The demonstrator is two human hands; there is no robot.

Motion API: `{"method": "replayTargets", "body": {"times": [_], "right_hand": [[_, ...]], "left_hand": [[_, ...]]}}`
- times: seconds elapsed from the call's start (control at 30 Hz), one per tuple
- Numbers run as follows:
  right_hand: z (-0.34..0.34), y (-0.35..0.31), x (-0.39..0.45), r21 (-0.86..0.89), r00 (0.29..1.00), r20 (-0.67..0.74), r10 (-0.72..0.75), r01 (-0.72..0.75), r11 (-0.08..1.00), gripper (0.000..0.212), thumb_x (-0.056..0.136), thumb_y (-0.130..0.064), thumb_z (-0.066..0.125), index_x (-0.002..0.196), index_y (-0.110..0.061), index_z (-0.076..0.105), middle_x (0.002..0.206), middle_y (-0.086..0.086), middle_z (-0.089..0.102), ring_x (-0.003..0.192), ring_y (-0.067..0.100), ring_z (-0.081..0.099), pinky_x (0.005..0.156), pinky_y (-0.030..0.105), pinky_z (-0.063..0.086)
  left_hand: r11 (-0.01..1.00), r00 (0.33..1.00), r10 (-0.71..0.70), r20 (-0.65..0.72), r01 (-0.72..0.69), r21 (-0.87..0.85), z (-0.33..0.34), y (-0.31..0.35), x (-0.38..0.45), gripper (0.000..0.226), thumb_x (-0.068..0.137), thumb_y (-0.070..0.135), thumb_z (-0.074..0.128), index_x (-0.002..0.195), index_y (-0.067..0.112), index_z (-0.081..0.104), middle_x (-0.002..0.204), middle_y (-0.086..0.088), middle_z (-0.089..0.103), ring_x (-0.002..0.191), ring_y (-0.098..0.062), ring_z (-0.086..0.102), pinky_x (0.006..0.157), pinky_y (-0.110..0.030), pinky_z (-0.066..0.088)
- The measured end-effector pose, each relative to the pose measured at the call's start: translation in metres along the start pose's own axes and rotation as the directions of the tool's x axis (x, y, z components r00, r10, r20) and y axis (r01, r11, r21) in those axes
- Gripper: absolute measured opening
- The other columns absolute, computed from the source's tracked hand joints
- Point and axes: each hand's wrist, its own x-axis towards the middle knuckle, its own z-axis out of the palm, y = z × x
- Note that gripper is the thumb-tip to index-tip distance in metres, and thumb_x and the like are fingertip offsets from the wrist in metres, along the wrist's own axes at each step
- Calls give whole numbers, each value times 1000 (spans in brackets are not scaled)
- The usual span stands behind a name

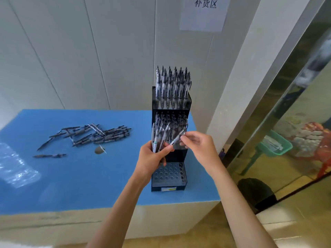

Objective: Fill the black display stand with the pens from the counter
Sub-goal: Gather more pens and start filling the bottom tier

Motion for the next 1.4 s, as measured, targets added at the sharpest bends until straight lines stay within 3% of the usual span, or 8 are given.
{"method": "replayTargets", "body": {"times": [0.2, 0.37, 0.5, 0.63, 0.7, 0.83, 1.07, 1.4], "right_hand": [[-4, 0, 16, 247, 993, 113, 36, -63, 967, 11, 95, -9, 66, 100, 0, 72, 88, 15, 77, 83, 30, 76, 77, 34, 62], [-15, -6, 36, 346, 999, -31, 37, -24, 938, 5, 95, -7, 66, 97, -4, 70, 89, 19, 75, 82, 32, 75, 76, 35, 62], [-29, -11, 52, 82, 977, -146, -157, 170, 982, 5, 96, -8, 65, 96, -9, 70, 82, 9, 74, 75, 20, 75, 73, 32, 63], [-31, -12, 63, -178, 933, -110, -343, 321, 930, 6, 95, -10, 67, 98, -11, 72, 80, -1, 74, 72, 11, 73, 75, 36, 62], [-28, -10, 64, -226, 922, -90, -376, 348, 910, 7, 94, -11, 69, 99, -12, 73, 80, -5, 73, 73, 10, 72, 77, 37, 62], [-21, -7, 64, -284, 906, -79, -416, 380, 880, 6, 93, -12, 69, 98, -13, 74, 80, -4, 73, 75, 9, 71, 77, 35, 61], [-15, -6, 68, -318, 907, -61, -418, 379, 869, 6, 93, -12, 69, 97, -12, 74, 81, -3, 74, 75, 8, 71, 77, 34, 61], [-12, 0, 63, -341, 920, -63, -388, 345, 874, 9, 92, -13, 71, 97, -11, 78, 77, -4, 75, 69, 5, 72, 76, 33, 62]], "left_hand": [[1000, 995, 5, -99, -7, -19, 16, 1, -8, 21, 96, 25, 71, 99, 5, 66, 91, -8, 78, 47, -20, 49, 44, -23, 33], [998, 979, -26, -200, 13, -65, 13, -3, -8, 28, 103, 33, 60, 92, 7, 59, 90, -12, 77, 41, -13, 37, 48, -27, 29], [993, 963, -24, -269, -8, -117, 3, -5, -7, 19, 105, 27, 55, 97, 10, 53, 83, -16, 71, 44, -16, 30, 43, -26, 28], [988, 961, 40, -272, -78, -133, -3, -2, -8, 17, 106, 21, 54, 94, 9, 56, 74, -12, 56, 51, -18, 24, 44, -25, 23], [987, 961, 73, -267, -109, -122, -6, 1, -10, 25, 105, 25, 55, 93, 4, 58, 62, -4, 46, 53, -20, 20, 45, -25, 22], [980, 951, 126, -283, -164, -114, -12, 9, -13, 43, 103, 32, 58, 92, -10, 58, 65, -16, 21, 59, -29, 14, 48, -31, 17], [978, 940, 151, -305, -188, -95, -16, 21, -12, 37, 105, 26, 56, 104, -10, 64, 50, 9, 47, 42, -12, 28, 43, -19, 26], [975, 961, 128, -246, -167, -145, -13, 26, -10, 35, 104, 21, 55, 114, -12, 61, 52, 11, 57, 42, -11, 26, 43, -20, 26]]}}
